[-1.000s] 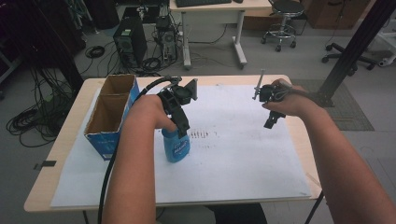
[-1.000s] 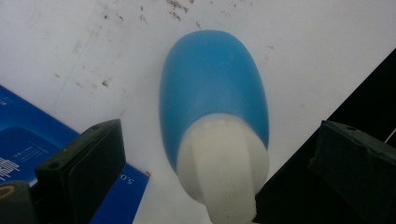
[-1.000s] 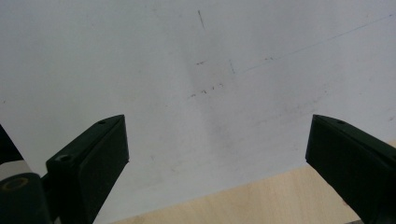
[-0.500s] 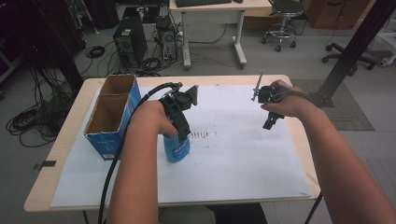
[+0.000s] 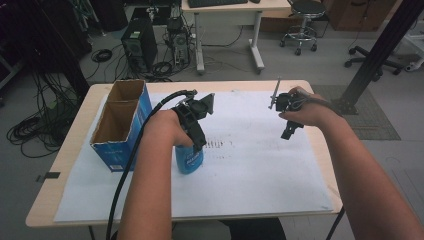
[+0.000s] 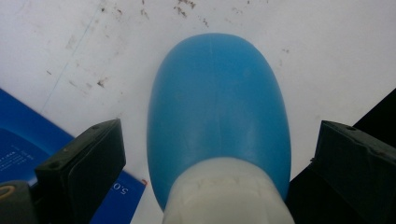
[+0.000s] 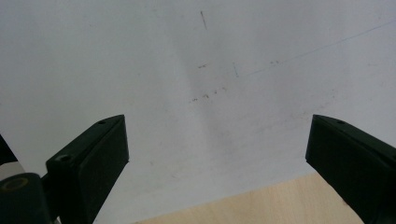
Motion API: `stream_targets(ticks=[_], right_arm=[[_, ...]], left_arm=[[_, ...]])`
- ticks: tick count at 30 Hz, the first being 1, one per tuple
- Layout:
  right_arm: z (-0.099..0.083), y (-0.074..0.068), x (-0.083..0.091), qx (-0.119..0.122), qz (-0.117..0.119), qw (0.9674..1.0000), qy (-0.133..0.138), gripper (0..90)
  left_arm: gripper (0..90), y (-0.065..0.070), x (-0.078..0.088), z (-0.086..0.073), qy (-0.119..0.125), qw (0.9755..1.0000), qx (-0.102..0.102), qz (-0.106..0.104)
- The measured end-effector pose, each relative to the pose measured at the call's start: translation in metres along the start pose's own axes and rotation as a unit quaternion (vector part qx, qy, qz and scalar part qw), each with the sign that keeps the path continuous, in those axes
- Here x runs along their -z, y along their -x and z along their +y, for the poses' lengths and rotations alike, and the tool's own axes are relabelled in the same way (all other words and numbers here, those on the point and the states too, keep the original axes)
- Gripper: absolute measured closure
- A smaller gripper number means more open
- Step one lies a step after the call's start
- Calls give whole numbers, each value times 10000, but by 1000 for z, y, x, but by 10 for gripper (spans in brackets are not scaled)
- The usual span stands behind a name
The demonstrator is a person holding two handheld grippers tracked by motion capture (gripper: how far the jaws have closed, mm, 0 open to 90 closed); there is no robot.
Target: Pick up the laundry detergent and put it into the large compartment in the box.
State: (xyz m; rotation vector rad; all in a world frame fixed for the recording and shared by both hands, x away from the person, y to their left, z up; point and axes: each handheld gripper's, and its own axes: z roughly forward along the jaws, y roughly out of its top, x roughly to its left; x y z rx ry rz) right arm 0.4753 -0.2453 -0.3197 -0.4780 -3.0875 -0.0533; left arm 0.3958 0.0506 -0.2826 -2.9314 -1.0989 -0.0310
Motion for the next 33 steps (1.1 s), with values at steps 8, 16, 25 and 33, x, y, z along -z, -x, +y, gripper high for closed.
stream_targets(ticks=[8, 16, 25, 33], right_arm=[[-3, 1, 1, -16, -10, 10000, -5, 59], [-3, 0, -1, -26, -21, 10000, -1, 59], [-3, 0, -4, -18, -10, 10000, -5, 59], [-4, 0, -4, -18, -24, 10000, -11, 59]], left_arm=[[40, 1, -4, 2, -29, 10000, -9, -31], [48, 0, -6, 0, -40, 10000, 66, -52], [75, 0, -7, -1, -54, 9999, 118, 2], [151, 1, -9, 1, -107, 9998, 149, 23]])
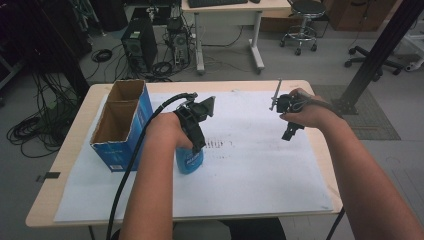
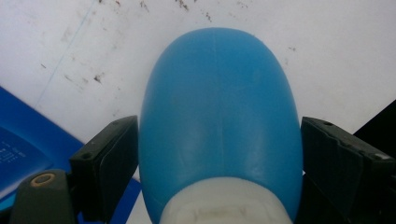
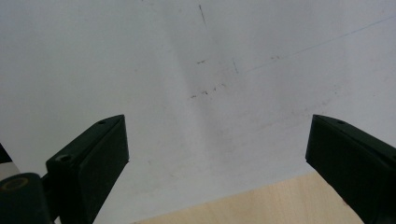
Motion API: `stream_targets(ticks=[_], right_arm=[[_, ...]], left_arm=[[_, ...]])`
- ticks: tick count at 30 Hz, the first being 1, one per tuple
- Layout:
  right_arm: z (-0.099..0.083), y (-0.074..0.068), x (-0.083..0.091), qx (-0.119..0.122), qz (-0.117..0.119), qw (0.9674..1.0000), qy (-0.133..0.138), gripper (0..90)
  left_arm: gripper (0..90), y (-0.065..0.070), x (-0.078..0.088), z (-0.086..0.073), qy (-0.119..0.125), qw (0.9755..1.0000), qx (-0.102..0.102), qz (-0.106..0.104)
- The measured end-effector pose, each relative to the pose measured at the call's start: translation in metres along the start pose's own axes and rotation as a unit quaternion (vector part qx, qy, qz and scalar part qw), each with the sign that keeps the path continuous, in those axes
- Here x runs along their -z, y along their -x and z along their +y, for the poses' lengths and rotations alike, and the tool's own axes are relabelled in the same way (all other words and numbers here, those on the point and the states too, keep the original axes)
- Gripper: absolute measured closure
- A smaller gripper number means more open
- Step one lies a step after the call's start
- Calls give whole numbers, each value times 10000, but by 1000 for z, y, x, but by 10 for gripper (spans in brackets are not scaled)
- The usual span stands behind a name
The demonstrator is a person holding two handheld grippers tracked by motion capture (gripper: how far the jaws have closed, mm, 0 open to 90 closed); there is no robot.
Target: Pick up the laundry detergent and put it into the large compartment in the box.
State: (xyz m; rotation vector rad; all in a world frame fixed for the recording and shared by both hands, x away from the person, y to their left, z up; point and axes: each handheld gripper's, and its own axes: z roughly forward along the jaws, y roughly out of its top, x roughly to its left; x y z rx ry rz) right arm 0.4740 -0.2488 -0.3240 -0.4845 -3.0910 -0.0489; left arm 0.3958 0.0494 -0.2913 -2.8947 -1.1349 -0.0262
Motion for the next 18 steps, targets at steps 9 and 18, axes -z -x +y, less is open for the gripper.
stream_targets(ticks=[9, 18], right_arm=[[-2, 1, -2, 6, 11, 10000, 2, 59], [-3, 2, -4, -19, 19, 10000, -1, 59]], left_arm=[[231, -1, -1, 1, -95, 9999, 59, -29], [312, 0, -3, 3, -86, 9999, 120, -52]])
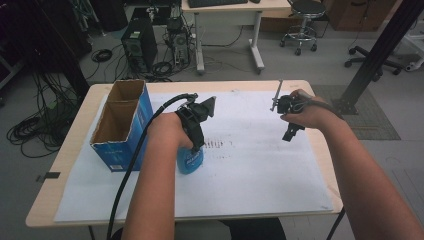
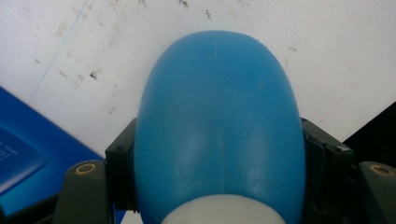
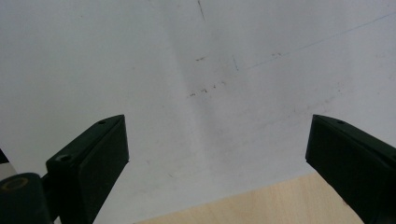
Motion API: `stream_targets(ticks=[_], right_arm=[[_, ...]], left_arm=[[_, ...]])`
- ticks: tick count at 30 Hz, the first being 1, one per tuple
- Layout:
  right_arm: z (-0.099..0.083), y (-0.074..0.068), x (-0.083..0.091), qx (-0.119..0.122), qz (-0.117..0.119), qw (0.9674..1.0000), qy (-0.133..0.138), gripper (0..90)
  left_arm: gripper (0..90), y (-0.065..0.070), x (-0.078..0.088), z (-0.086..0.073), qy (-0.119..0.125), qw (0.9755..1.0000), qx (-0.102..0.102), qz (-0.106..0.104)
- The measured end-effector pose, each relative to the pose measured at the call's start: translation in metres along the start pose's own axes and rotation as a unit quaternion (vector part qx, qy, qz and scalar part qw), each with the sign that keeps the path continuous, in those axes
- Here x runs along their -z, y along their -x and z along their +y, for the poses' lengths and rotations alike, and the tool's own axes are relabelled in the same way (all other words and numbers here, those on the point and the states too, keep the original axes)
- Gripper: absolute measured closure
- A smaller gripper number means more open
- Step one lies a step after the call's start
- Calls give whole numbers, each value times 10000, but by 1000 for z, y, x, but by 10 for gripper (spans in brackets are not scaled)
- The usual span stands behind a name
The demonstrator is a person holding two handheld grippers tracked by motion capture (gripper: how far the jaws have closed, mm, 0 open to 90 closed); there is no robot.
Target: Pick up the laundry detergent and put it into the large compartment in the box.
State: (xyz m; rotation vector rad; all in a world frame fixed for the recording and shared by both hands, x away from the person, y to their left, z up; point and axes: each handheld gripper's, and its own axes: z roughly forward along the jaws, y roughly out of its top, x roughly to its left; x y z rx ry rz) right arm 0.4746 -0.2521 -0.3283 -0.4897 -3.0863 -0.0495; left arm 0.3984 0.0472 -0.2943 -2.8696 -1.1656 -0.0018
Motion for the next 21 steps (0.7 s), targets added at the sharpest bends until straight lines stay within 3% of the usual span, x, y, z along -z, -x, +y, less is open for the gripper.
stream_targets(ticks=[9, 21], right_arm=[[-1, 1, -3, -7, 18, 10000, -12, 59], [1, 0, -4, 7, 31, 10000, -5, 59]], left_arm=[[370, -2, 0, -1, 36, 9999, 97, 57], [382, -3, 0, -2, 131, 9998, 147, 41]])
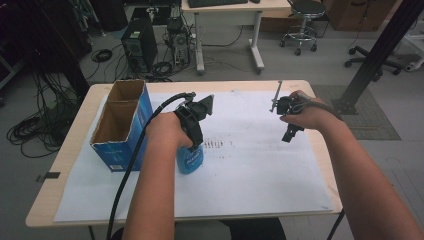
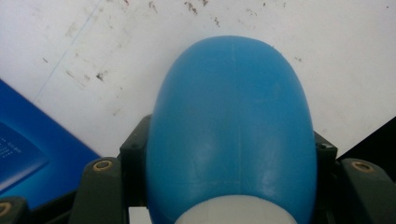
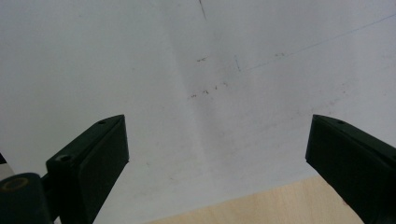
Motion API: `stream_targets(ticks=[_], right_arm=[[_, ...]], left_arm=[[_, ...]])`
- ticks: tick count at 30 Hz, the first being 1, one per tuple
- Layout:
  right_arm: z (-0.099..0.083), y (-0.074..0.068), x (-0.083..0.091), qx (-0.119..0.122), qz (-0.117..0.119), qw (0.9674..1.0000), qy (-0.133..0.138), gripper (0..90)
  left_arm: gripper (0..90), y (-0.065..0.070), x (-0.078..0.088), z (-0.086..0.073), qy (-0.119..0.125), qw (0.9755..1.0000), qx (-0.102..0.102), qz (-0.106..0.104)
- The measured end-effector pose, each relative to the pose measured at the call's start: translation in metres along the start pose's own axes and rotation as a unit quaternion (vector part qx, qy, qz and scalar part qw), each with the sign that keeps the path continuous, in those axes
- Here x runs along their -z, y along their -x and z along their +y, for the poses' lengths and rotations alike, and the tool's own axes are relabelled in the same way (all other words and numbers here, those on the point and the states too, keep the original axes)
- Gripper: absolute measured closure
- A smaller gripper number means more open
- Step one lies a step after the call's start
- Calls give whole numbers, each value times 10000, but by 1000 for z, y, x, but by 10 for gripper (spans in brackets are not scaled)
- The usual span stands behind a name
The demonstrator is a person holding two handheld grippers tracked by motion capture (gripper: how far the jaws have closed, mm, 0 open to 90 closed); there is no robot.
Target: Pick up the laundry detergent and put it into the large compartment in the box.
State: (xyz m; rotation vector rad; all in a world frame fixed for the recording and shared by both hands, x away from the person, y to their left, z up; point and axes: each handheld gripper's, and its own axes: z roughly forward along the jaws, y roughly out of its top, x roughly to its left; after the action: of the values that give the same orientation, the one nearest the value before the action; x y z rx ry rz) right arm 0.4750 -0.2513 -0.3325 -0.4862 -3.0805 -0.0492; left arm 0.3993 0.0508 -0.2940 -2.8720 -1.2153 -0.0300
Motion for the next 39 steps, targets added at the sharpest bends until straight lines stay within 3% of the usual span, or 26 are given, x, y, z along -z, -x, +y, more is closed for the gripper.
stream_targets(ticks=[11, 16, 23, 32, 39], right_arm=[[-1, 0, 2, -15, 2, 10000, -3, 59], [1, -2, 3, -15, -14, 10000, -3, 59], [6, -5, 4, 51, -19, 10000, 26, 59], [9, -6, 10, 75, -27, 9999, 130, 60], [8, -6, 12, 64, -46, 9999, 123, 60]], left_arm=[[381, -2, 6, -4, -1, 9999, 129, 110], [380, -1, 25, -10, 115, 9997, 231, 22], [380, 1, 52, -16, 246, 9990, 353, 128], [380, -7, 93, -29, 454, 9953, 796, 314], [380, -17, 114, -39, 554, 9912, 1171, 254]])
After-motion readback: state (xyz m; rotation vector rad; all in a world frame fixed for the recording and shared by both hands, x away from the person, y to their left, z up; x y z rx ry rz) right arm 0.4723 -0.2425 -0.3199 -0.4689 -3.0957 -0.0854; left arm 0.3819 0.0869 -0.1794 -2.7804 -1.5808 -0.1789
